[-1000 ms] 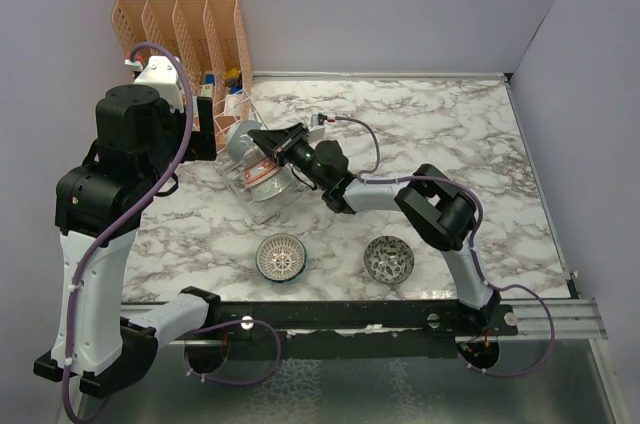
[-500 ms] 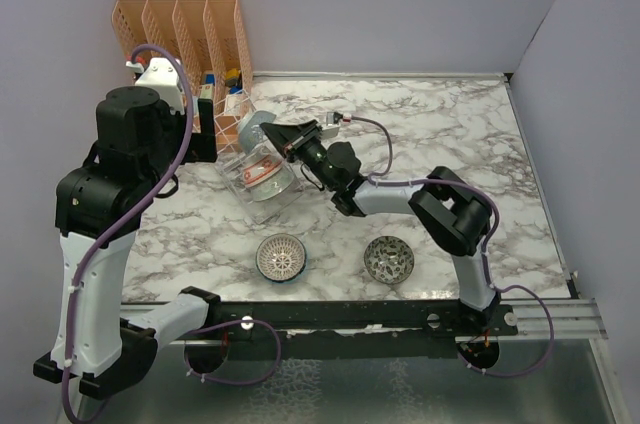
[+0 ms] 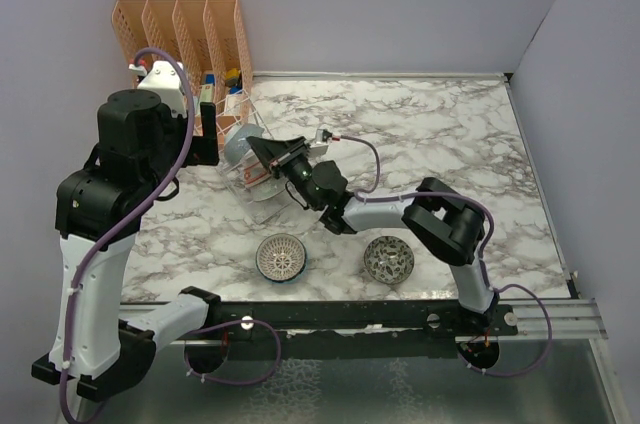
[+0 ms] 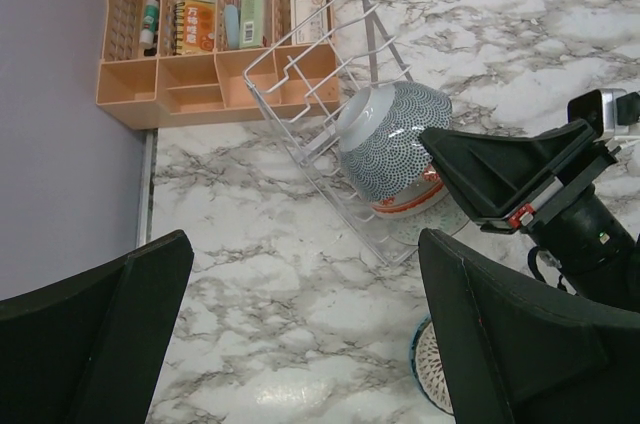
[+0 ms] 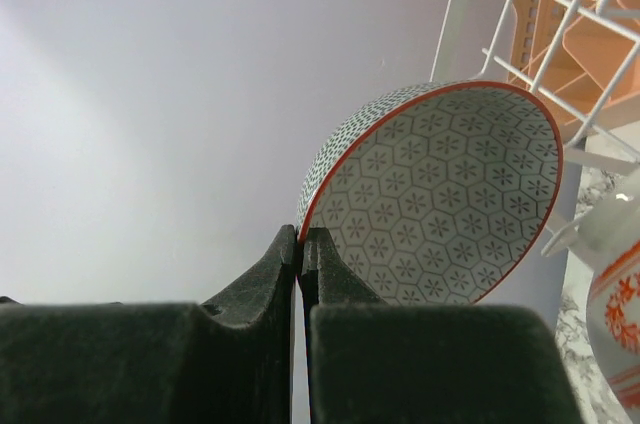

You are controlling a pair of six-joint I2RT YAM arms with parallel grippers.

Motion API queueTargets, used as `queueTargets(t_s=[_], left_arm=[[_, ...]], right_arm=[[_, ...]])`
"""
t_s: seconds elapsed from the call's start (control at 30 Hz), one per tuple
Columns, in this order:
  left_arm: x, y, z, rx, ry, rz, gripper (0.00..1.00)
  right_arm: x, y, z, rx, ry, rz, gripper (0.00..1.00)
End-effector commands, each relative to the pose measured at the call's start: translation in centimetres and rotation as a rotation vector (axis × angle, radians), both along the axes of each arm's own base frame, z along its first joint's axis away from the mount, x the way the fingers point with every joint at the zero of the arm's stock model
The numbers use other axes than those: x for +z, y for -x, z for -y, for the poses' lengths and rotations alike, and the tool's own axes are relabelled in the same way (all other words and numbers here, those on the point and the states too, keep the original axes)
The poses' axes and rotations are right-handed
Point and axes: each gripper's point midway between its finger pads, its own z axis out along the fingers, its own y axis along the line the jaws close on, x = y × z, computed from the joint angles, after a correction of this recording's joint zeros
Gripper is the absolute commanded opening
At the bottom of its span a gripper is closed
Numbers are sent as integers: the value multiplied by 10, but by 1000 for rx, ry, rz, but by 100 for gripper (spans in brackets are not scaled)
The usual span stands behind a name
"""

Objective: Load the bowls into the dish rack

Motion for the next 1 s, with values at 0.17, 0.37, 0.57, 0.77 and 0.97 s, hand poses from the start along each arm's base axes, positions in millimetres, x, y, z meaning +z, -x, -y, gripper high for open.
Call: queueTargets(t_s=[0.17, 0.37, 0.57, 0.77, 0.97], left_arm=[[-1, 3, 8, -39, 7, 6, 99], [-4, 1, 11, -49, -9, -5, 99], [-7, 1, 10, -47, -20, -14, 99], [-10, 0, 10, -42, -27, -20, 99], [-12, 0, 9, -39, -31, -24, 99]], right_arm=[[15, -2, 22, -124, -85, 29, 1], [-2, -7, 21, -139, -105, 18, 1], [-21, -9, 11, -115, -88, -11, 1], [-41, -9, 2, -76, -66, -51, 1], [-58, -3, -5, -25, -30, -109, 6]])
